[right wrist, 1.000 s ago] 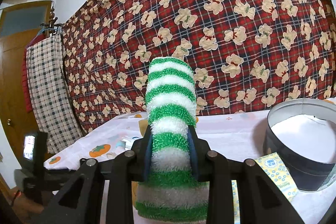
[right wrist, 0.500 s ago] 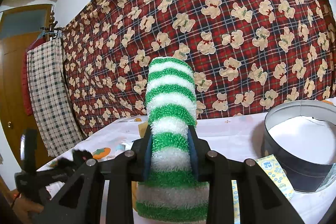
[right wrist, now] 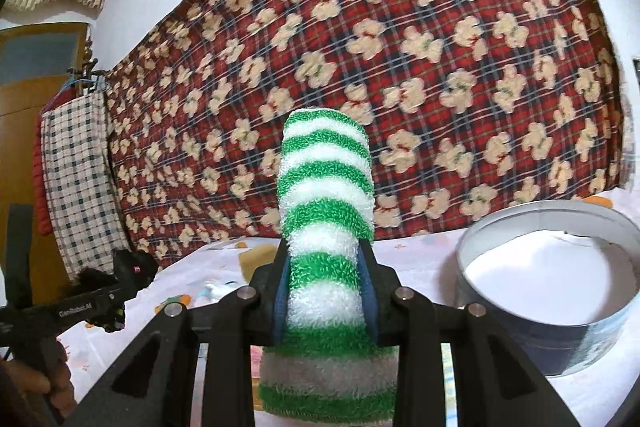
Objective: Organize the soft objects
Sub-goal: 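Carry the striped roll and black toy with both tools over the round metal tin, then lower both items into the metal tin and open both tools, then move both open tools back over the remaining pile of soft items, then grasp the pale pink cloth with the left tool while the right tool grasps the white towel, then lift the pink cloth and white towel and carry both toward the metal tin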
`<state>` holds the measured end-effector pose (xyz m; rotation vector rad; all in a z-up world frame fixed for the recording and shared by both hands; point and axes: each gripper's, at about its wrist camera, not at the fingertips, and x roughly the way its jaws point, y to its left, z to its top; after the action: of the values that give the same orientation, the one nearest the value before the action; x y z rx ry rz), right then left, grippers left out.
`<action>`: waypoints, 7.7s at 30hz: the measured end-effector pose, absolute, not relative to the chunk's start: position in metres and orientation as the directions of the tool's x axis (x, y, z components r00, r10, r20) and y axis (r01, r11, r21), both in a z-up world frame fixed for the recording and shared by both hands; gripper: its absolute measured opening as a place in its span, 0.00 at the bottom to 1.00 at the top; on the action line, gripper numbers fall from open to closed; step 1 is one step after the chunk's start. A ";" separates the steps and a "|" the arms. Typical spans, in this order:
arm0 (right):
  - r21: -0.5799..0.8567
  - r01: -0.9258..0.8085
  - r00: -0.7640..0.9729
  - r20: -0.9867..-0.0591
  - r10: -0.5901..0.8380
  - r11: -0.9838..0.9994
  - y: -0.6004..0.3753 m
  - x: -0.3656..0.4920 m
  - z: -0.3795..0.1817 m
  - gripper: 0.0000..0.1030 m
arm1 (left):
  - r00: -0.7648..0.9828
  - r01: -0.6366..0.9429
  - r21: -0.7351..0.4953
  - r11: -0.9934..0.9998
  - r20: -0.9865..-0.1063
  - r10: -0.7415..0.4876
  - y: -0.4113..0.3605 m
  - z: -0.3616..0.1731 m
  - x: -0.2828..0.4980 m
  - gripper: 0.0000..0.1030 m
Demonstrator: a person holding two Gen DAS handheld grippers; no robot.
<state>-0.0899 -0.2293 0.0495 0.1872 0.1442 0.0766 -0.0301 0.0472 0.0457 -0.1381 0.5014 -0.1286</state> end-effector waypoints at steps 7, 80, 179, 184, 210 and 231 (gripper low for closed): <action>0.190 0.019 0.992 -0.125 0.005 0.982 -0.266 -0.102 0.052 0.32 | 0.862 0.169 -0.151 0.974 -0.457 -0.220 0.005 0.053 -0.033 0.26; 0.166 0.346 0.920 -0.256 -0.298 0.924 -0.456 -0.094 0.040 0.81 | 0.829 0.486 -0.025 0.874 -0.305 -0.470 -0.268 0.044 -0.033 1.00; 0.072 -0.129 0.954 -0.262 0.144 0.989 -0.149 -0.053 0.021 0.81 | 0.659 -0.030 -0.456 0.889 -0.678 -0.325 0.092 -0.052 0.049 0.66; -0.044 -0.238 0.891 -0.406 0.201 0.970 -0.127 -0.009 0.038 0.81 | 0.649 -0.062 -0.472 0.879 -0.688 -0.324 0.089 -0.051 0.059 0.64; 0.201 -0.388 0.524 -0.755 0.395 0.899 -0.099 0.122 0.018 0.27 | 0.669 -0.056 -0.610 0.790 -0.610 -0.424 0.109 -0.072 0.062 0.14; 0.524 -0.435 0.628 -0.406 0.664 0.732 -0.095 -0.014 -0.007 0.25 | 0.831 -0.029 -0.473 0.880 -0.501 -0.242 0.112 -0.023 0.001 0.14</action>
<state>-0.0140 -0.0947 -0.0067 0.3998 0.6206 0.6489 0.0014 0.1122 -0.0232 -0.4872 0.5848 -0.1178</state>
